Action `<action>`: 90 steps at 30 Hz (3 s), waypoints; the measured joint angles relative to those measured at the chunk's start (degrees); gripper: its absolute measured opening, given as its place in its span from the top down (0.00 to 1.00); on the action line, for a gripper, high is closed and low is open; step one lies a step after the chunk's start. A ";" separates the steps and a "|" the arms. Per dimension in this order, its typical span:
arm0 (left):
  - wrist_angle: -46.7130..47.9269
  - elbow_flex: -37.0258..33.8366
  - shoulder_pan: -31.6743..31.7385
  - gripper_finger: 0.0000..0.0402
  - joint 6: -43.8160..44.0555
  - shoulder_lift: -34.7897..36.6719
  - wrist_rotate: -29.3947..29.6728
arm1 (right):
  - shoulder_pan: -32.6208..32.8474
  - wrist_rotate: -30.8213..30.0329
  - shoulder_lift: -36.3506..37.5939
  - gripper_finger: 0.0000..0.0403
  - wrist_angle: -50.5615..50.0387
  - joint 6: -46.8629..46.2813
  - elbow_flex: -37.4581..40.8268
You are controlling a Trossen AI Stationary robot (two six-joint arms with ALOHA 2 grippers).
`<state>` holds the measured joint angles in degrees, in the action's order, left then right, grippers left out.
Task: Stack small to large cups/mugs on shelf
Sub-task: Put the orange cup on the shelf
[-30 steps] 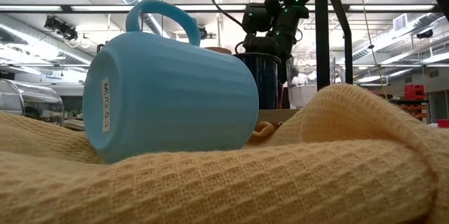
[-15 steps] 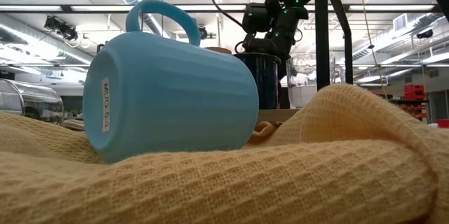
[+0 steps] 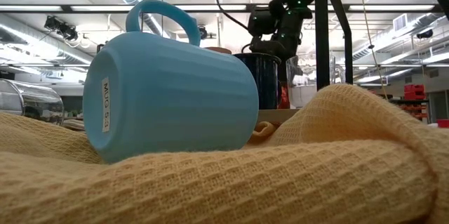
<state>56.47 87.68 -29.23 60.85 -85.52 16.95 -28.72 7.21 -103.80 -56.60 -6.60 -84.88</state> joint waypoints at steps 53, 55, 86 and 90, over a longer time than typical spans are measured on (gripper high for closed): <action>33.56 26.24 -1.49 0.60 -2.66 0.24 4.58 | 31.18 -7.80 -10.99 0.99 -11.68 -20.80 -42.36; 33.62 28.27 -1.64 0.60 -5.56 0.54 5.79 | 31.20 -8.52 -11.98 0.99 -10.78 -23.54 -42.36; 33.55 34.99 -1.75 0.60 -32.53 1.97 11.83 | 29.37 -12.37 -19.44 0.99 -17.26 -55.41 -47.08; 33.55 34.98 -1.75 0.60 -33.48 1.95 11.93 | 28.55 -12.46 -19.42 0.99 -17.09 -55.43 -46.90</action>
<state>90.02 122.66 -30.98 27.38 -83.56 28.88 -0.17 -5.26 -123.22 -73.69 -62.03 -131.78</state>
